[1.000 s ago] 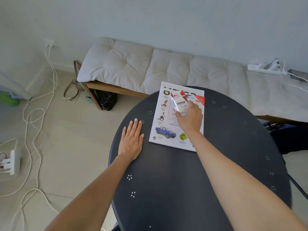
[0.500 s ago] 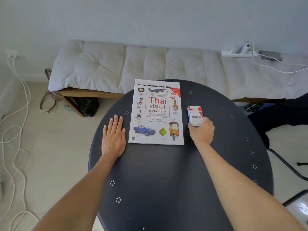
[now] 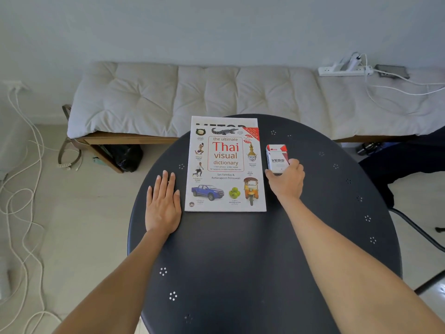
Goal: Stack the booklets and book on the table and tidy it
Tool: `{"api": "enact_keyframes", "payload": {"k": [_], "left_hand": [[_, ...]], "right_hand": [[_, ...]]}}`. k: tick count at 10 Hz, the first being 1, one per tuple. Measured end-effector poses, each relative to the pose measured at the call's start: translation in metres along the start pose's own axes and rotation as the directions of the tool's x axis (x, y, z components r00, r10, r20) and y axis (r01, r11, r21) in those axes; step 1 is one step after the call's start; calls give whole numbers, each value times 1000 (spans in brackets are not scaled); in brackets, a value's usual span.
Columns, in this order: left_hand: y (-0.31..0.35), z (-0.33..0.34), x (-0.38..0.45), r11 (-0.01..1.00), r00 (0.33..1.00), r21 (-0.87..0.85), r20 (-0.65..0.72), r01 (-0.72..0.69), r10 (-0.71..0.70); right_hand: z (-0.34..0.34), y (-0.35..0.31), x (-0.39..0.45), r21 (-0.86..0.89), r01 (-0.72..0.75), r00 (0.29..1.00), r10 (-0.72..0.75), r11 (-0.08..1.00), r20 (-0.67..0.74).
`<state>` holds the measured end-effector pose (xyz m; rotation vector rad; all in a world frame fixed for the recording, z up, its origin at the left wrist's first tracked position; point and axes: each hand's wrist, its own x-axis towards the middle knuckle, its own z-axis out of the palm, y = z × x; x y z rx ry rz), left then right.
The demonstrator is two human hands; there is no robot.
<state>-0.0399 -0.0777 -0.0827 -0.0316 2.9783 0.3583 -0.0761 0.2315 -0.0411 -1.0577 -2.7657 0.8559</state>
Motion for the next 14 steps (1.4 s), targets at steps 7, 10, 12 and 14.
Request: {"api": "enact_keyframes", "payload": {"k": [7,10,12,14], "left_hand": [[0,-1,0,1000,1000,-5,0,7,-7],[0,-2,0,1000,1000,-8,1,4,-4],[0,-3,-1,1000,1000,-9,5,2,-2],[0,-3,-1,1000,1000,-13,-27,-4,4]], "right_hand": [[15,-31,40,-119,57,998,-54,991,27],[15,-26,37,-124,86,996,-84,989,19],[13,-25,35,-76,88,996,-88,993,9],[17,-26,35,-11,59,998,-60,998,-14]]}}
